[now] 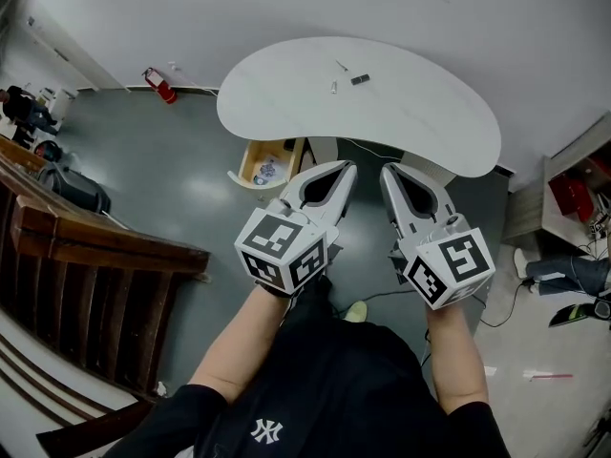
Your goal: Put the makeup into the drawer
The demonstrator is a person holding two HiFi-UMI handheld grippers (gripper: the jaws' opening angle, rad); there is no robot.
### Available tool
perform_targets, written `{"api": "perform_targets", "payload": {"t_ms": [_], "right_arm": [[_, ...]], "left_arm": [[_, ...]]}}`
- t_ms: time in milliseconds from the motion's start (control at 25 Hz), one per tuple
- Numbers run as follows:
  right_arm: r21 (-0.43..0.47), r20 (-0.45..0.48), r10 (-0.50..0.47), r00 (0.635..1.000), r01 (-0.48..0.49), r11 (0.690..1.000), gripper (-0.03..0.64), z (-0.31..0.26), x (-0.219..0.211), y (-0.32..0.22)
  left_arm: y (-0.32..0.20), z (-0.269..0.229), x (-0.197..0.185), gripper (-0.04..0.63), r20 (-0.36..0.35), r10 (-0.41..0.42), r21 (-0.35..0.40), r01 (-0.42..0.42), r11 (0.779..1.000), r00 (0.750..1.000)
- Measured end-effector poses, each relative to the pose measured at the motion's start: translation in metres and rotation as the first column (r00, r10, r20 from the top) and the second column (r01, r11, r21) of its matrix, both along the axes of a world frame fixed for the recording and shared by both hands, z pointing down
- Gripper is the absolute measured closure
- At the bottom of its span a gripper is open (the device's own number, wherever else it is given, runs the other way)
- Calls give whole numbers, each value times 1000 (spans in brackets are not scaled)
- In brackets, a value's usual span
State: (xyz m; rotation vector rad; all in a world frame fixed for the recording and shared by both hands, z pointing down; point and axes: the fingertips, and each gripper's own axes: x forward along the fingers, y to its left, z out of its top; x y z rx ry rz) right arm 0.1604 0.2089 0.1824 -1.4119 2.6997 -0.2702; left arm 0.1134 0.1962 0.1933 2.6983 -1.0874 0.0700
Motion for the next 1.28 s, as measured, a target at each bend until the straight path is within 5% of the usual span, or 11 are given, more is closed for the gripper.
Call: {"api": "perform_targets", "payload": {"t_ms": [680,1280], "right_arm": [[-46,-23,48,999,-49,998,601,26,-93,-165],[-77,-44,123,991,-126,989,601,45,-102,-255]], "left_arm": [[-169,34,-80,588,28,19,-29,-18,999,999],[-264,68,-92,587,40,36,-71,-33,997,999]]}}
